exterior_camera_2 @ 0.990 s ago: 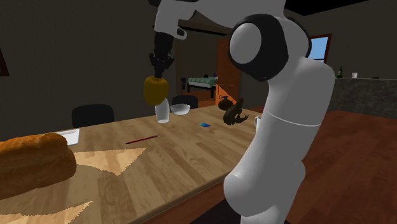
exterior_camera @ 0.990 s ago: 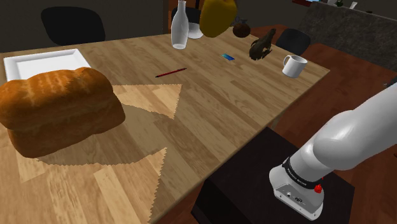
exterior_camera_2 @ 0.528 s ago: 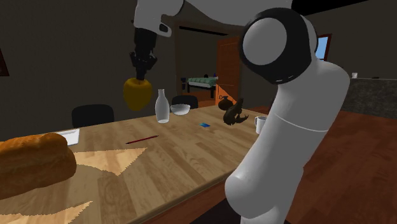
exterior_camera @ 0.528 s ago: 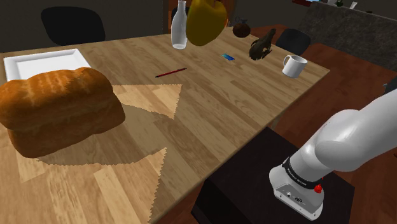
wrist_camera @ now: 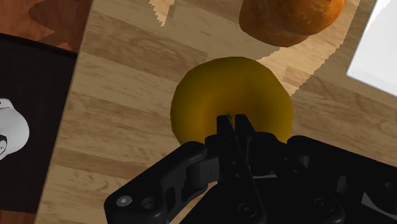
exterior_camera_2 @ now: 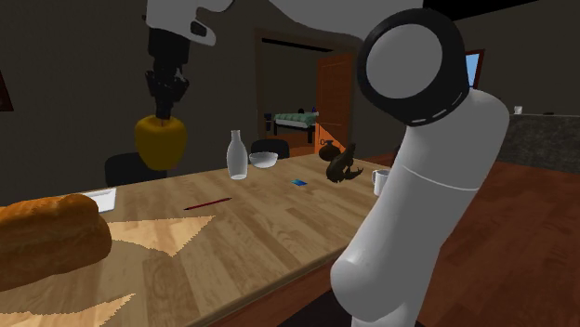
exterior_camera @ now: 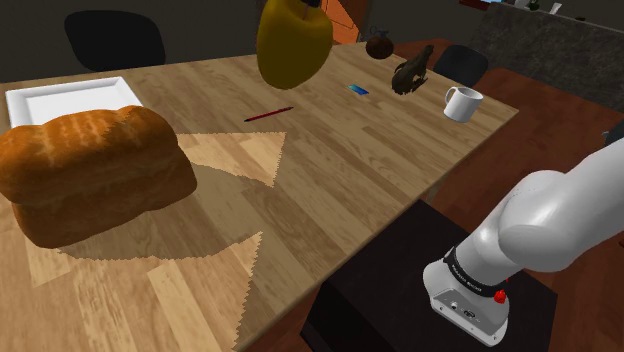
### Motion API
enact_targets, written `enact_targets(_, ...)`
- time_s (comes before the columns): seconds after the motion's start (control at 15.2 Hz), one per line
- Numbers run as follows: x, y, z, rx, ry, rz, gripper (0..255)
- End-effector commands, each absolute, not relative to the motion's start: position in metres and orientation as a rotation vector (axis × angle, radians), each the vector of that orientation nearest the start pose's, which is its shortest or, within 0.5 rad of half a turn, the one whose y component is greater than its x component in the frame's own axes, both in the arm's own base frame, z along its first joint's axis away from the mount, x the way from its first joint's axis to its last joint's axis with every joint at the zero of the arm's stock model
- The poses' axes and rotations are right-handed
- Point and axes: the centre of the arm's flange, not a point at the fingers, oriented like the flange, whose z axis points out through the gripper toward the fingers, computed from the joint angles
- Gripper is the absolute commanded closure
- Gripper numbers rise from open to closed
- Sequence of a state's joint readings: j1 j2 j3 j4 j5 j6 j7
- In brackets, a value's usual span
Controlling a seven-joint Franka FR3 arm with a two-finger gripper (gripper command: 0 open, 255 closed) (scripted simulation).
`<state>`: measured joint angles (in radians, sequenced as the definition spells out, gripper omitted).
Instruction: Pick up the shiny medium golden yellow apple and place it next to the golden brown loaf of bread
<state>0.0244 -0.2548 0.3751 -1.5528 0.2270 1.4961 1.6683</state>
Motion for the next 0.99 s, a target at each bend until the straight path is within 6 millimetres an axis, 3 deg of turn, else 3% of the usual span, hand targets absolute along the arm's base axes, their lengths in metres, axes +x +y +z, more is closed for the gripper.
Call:
enact_targets(0.0, 0.394, 0.257, 0.747, -2.379, 1.692, 0.031, 255)
enact_targets(0.92, 0.335, 0.432, 0.747, -2.379, 1.692, 0.031, 255)
